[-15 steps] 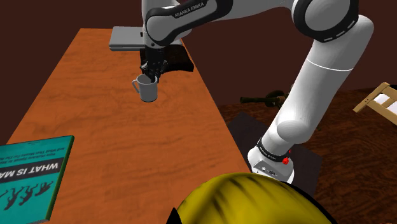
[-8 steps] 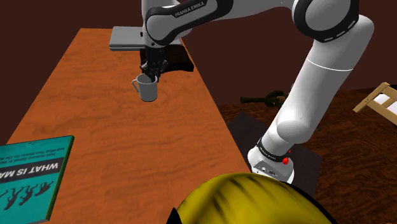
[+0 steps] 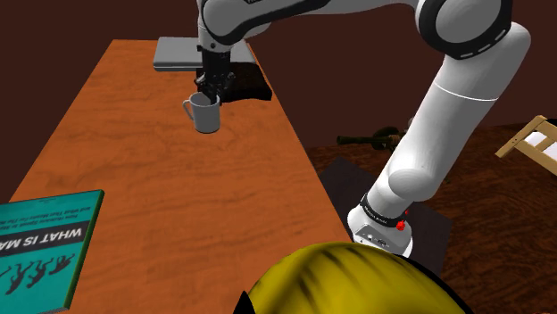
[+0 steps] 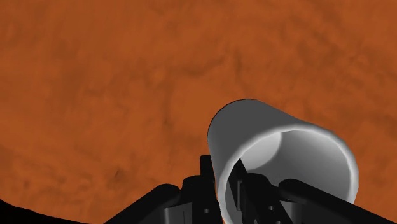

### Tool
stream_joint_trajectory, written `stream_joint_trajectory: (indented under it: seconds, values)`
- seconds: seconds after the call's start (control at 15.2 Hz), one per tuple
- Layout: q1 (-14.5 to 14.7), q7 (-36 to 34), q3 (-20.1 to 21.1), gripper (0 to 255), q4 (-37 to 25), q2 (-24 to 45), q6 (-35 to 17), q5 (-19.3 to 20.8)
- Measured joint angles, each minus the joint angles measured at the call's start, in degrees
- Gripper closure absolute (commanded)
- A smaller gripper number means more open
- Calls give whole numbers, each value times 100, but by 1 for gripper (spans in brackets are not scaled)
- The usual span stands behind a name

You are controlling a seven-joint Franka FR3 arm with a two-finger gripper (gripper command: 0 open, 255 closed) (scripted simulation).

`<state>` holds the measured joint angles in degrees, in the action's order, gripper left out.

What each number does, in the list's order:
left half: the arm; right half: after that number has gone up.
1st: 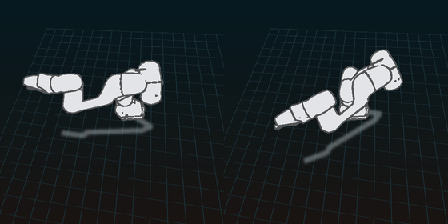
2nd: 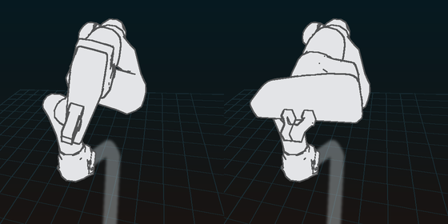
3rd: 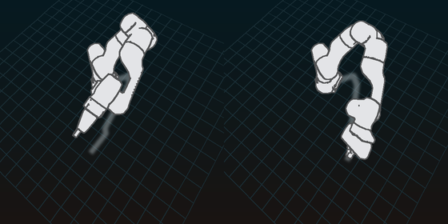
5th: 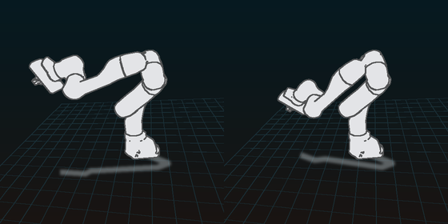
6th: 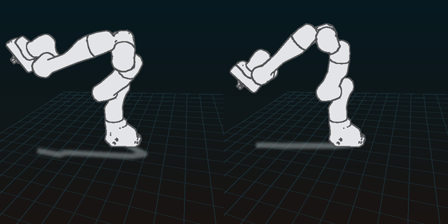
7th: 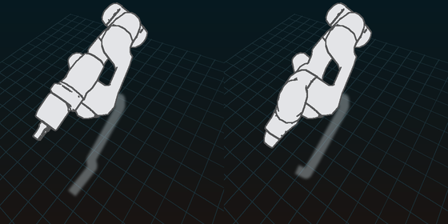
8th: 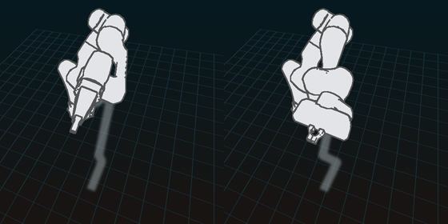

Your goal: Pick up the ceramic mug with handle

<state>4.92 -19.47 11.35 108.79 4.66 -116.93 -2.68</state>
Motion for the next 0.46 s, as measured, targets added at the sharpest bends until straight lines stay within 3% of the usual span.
stream_joint_trajectory:
  seconds: [0.46]
  values:
    - [-6, -10, -2, 255, -400, -97, 496, -11]
